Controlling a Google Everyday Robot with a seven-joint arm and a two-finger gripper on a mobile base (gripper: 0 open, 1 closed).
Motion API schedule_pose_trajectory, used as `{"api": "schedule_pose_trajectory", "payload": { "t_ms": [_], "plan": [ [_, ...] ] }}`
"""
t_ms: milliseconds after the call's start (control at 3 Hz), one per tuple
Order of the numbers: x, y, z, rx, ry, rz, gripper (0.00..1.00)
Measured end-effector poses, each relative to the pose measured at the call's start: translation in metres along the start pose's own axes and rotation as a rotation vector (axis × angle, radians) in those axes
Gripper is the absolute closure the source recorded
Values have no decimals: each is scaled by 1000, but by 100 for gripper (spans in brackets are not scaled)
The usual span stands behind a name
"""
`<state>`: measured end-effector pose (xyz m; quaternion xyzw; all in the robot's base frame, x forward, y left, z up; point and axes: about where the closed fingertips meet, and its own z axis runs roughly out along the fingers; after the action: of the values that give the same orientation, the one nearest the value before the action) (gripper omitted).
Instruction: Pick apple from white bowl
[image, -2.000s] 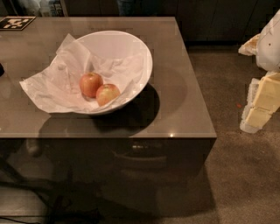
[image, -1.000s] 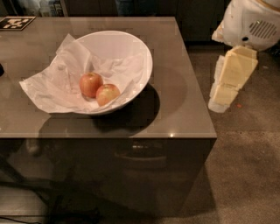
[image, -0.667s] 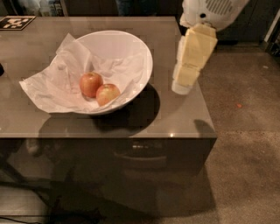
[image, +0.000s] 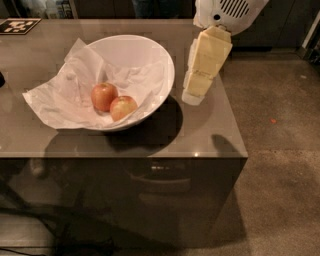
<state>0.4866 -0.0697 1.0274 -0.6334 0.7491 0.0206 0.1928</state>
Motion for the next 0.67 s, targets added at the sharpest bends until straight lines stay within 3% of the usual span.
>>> {"api": "schedule_pose_trajectory", "payload": {
  "t_ms": [333, 667],
  "plan": [
    [-9, 1, 7, -19, -25, -3, 0],
    [-54, -17, 60, -138, -66, -31, 0]
  ]
}}
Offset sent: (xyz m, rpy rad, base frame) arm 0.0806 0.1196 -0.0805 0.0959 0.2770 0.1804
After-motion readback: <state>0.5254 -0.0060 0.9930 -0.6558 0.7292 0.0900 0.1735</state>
